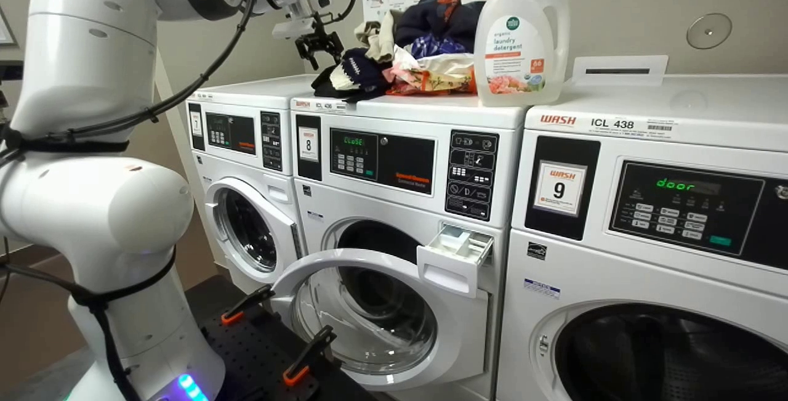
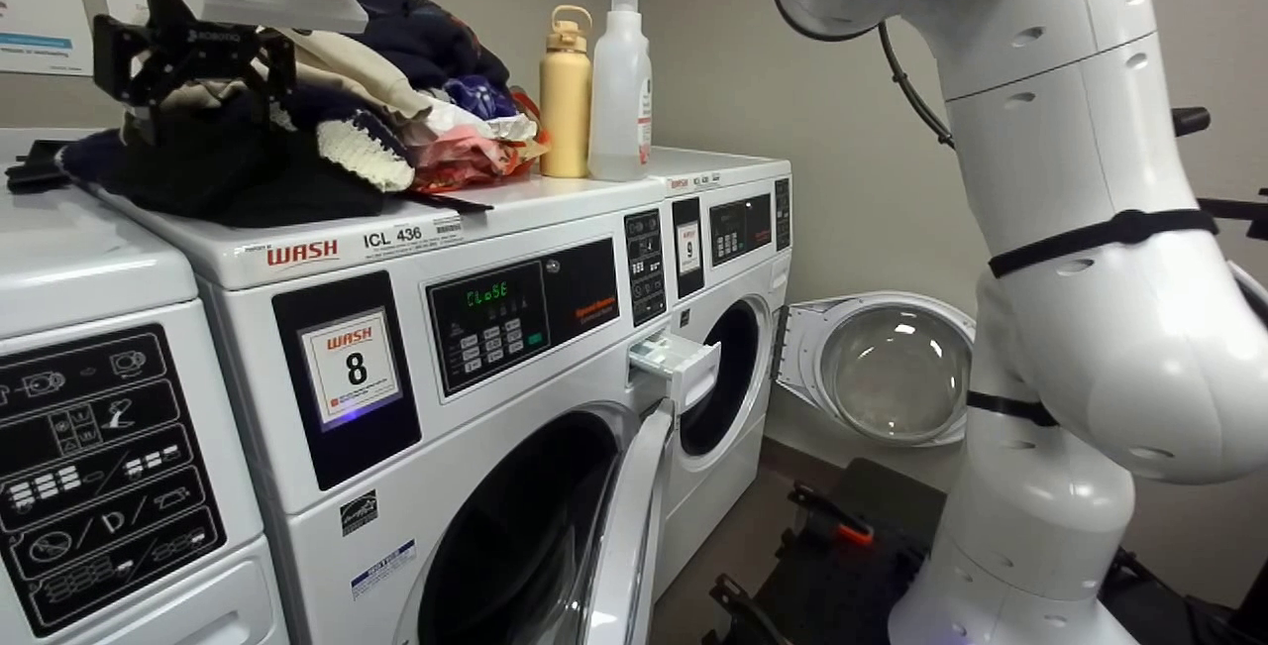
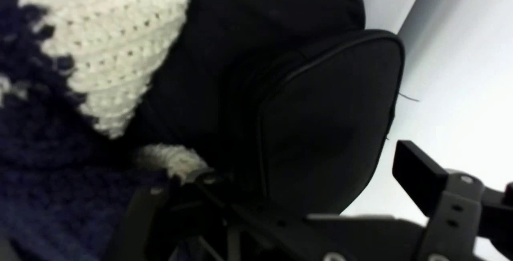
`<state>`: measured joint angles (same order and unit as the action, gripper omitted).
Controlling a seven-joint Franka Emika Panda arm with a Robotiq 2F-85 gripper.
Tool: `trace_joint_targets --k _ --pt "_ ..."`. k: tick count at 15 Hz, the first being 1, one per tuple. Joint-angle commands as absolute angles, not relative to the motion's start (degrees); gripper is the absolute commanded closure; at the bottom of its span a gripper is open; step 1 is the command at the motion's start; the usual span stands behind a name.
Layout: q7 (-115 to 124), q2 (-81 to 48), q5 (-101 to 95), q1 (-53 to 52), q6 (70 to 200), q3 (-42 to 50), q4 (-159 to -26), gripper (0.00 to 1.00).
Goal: Move the black bag to the left
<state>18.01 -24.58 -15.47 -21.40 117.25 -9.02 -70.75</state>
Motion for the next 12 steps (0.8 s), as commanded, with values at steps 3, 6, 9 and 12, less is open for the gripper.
trace_joint_targets --k 3,6,9,12 --pt "18.7 -30.7 -19.8 -24.3 112.6 -5.2 -62.4 0.00" --pt "18.3 -32.6 -19.6 -24.2 109.7 -5.2 -60.8 0.00" --pt "18.0 -34.1 -19.2 -24.3 107.4 -5.4 -58.5 0.34" --pt "18.1 -35.3 -19.2 -24.7 105.5 -5.3 -56.1 0.57"
